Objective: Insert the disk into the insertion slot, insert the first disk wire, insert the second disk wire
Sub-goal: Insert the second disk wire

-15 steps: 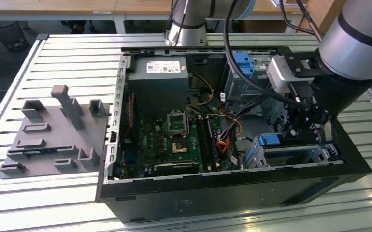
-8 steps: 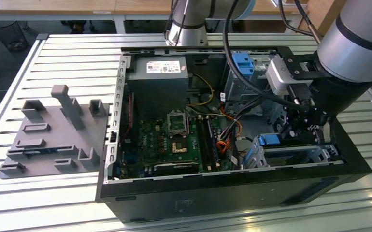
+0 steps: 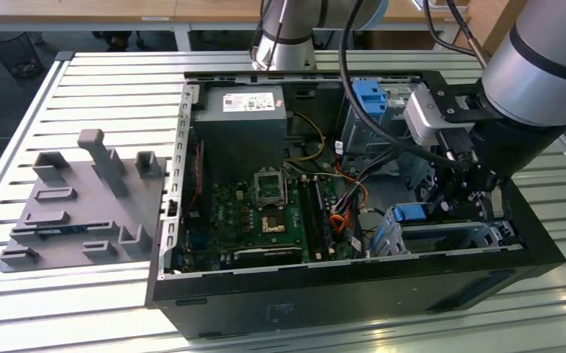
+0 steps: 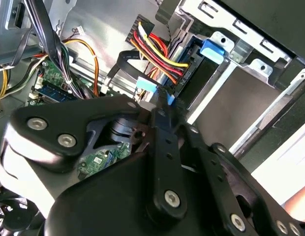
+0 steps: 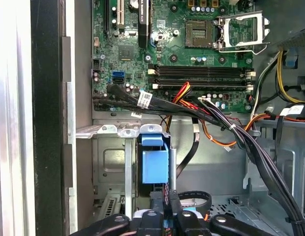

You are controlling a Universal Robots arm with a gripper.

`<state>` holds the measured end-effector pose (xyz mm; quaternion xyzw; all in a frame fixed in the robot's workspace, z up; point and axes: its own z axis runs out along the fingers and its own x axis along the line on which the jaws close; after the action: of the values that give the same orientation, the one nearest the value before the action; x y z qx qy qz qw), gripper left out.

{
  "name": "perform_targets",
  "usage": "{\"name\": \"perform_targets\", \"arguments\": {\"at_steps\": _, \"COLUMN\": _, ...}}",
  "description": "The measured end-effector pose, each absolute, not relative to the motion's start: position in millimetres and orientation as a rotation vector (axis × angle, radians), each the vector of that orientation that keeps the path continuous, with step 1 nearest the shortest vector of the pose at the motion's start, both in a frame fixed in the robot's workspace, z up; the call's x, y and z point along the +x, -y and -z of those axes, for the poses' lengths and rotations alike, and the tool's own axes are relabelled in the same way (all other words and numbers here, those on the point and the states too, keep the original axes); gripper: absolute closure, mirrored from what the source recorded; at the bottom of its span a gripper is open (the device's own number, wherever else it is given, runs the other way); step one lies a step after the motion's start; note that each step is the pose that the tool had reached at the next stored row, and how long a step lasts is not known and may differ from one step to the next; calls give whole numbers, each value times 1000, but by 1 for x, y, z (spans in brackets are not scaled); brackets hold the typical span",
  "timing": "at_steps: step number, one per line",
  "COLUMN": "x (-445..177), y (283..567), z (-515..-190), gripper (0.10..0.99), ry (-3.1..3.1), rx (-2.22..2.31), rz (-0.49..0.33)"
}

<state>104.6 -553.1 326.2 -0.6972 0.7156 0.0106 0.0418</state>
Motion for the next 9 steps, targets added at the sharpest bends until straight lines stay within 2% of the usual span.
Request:
{"name": "perform_targets", "arguments": {"at_steps": 1, "x": 105, "y": 553, "z": -326, "gripper": 871, "ry": -2190, "rx": -2134, "rz": -33}}
{"name": "perform_targets", "arguments": {"at_steps": 2, "x": 105, "y": 553, "z": -326, "gripper": 871, "ry": -2190, "rx": -2134, "rz": -32}}
{"name": "perform_targets", "arguments": {"at_steps": 3, "x": 105, "y": 553, "z": -327, "gripper": 804, "ry": -2190, "rx": -2134, "rz": -32}}
{"name": "perform_targets", "arguments": {"at_steps": 9, "x": 105, "y": 553, "z": -331, "gripper": 804, "ry": -2191, "rx": -2134, "rz": -32}}
